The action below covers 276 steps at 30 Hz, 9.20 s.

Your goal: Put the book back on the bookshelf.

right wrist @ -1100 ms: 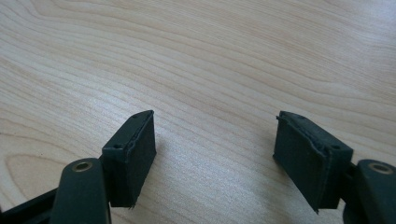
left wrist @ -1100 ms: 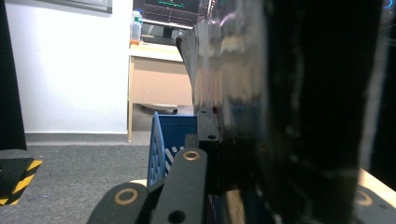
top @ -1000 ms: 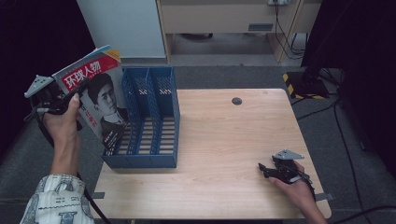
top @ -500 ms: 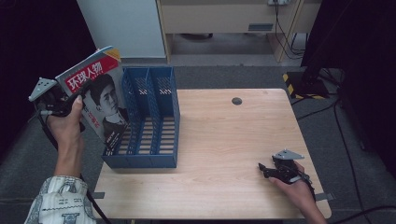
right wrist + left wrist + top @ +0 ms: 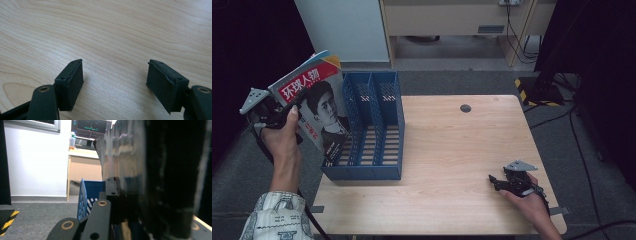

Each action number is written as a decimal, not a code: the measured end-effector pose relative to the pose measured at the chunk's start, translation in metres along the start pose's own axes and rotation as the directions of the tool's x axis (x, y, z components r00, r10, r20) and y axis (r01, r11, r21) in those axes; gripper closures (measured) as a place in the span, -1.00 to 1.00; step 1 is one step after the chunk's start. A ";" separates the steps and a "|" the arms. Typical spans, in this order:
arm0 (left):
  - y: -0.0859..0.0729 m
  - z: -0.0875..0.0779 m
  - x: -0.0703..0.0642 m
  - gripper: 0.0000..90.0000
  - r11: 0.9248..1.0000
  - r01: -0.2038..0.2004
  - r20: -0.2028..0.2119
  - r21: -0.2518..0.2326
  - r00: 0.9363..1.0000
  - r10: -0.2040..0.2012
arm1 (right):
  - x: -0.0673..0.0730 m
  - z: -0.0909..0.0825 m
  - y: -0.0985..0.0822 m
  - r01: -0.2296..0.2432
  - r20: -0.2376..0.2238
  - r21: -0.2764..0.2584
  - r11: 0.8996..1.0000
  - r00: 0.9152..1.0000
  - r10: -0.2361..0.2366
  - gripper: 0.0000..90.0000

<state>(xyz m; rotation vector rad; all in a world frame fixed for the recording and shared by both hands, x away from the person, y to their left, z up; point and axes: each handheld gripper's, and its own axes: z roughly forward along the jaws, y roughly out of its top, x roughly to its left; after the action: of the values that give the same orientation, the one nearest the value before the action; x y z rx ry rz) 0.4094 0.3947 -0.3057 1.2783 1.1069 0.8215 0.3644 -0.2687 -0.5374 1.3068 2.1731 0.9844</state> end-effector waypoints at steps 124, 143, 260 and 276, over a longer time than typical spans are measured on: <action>-0.107 -0.001 0.015 0.88 0.998 0.037 -0.125 0.046 0.992 -0.031 | 0.002 -0.001 -0.001 0.000 -0.001 0.001 1.000 1.000 0.000 -0.35; -0.098 -0.008 0.014 0.66 0.995 0.041 -0.148 0.090 0.989 -0.027 | 0.002 -0.001 -0.001 -0.002 -0.004 0.004 1.000 1.000 0.002 -0.36; -0.033 -0.002 -0.012 -0.38 0.983 -0.174 -0.099 0.061 0.979 0.179 | 0.003 -0.002 -0.001 0.006 -0.004 0.002 1.000 1.000 -0.006 -0.37; -0.007 0.002 -0.031 -0.56 0.968 -0.231 -0.027 0.100 0.972 0.235 | 0.003 -0.002 -0.001 0.006 -0.005 0.003 1.000 1.000 -0.006 -0.38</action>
<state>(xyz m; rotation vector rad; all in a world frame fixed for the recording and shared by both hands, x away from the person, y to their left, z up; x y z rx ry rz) 0.4008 0.3636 -0.3075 1.4989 1.0488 0.9808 0.3613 -0.2673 -0.5374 1.2996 2.1820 0.9837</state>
